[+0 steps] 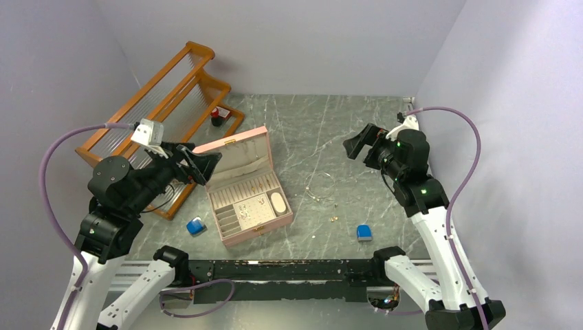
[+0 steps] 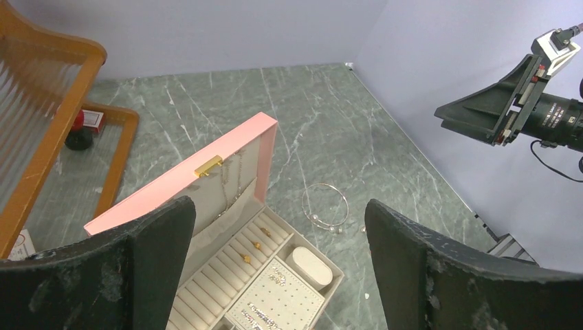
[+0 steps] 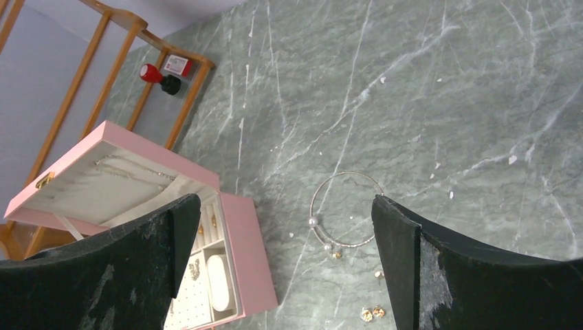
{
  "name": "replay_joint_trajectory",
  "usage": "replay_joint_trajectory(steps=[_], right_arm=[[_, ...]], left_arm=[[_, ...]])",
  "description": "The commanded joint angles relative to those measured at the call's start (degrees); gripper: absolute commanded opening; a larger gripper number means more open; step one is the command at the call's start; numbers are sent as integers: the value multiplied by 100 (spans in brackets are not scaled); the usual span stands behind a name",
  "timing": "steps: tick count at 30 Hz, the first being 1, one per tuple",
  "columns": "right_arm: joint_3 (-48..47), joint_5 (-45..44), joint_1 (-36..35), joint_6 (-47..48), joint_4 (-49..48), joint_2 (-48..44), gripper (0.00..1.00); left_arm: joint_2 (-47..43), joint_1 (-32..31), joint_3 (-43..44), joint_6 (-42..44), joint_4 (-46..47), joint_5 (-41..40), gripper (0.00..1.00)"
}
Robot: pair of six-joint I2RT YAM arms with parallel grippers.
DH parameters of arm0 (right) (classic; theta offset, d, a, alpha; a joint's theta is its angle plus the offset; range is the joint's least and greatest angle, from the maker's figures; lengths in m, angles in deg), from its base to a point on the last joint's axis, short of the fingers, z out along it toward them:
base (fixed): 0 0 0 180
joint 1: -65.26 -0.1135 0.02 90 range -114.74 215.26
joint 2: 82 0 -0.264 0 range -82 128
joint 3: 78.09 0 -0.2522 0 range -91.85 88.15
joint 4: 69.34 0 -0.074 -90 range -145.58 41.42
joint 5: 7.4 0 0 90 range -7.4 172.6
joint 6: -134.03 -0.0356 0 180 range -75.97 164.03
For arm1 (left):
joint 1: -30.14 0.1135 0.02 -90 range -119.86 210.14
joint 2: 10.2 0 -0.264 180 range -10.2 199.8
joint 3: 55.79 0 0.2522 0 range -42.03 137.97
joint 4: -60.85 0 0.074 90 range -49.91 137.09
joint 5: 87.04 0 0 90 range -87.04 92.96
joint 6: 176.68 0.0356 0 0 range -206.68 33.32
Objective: Organize the mixed jewelry
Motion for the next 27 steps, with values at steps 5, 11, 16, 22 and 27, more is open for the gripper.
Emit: replay_joint_trajectory(steps=[5,11,16,22,27], right_arm=[[66,36,52,19,-98,-360,100],[10,-51,46,57,2,-394,100],[-113,-109,45,45,299,-172,99],[286,359,43,95,276,-16,75],[733,171,41,61,401,316,73]], left_arm=[[-57,65,-65,41,200,191,98],[-68,65,-71,47,184,242,97],[-14,65,-194,3,335,701,97],[278,65,-661,-470,1094,2028,96],[641,57,-918,-835,1495,2326,97]])
